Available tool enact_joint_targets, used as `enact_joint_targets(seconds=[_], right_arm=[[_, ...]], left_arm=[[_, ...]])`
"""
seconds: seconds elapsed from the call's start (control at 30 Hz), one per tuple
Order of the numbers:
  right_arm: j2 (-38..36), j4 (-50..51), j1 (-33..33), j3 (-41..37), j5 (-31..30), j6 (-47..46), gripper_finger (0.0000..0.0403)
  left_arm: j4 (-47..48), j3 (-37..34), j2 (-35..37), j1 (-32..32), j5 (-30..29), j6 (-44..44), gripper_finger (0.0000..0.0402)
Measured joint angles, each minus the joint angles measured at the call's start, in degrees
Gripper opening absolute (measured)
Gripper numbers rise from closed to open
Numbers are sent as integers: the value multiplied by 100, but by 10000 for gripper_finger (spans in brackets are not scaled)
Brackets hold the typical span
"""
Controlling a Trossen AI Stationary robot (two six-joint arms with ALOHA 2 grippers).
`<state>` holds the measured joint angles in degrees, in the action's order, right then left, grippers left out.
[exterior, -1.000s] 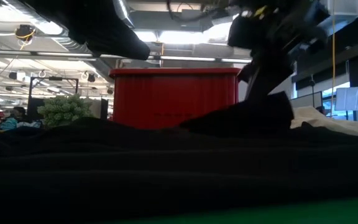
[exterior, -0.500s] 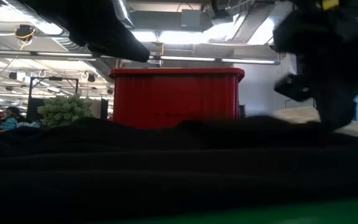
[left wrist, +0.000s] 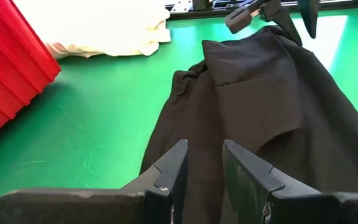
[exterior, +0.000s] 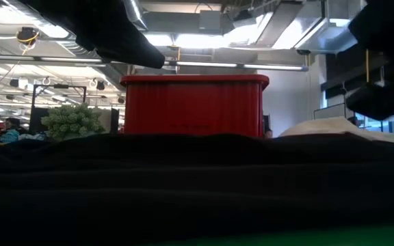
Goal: Fold laundry
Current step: Fold the black shirt
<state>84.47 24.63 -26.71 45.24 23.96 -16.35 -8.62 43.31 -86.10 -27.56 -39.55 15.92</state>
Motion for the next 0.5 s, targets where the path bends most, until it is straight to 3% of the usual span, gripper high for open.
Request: enact_joint_targets(seconds=[0.13,0.37,0.5], right_arm=[[0,349,106,365,-478,541,128],[-7,616,945,746,-2901,1160,149],[128,436,1786,736,-2486,1453,148]], left_arm=[[0,0,0,38,0,2,95],[-2,0,0,110,224,95,95],[-4,0,0,148,690,315,95]])
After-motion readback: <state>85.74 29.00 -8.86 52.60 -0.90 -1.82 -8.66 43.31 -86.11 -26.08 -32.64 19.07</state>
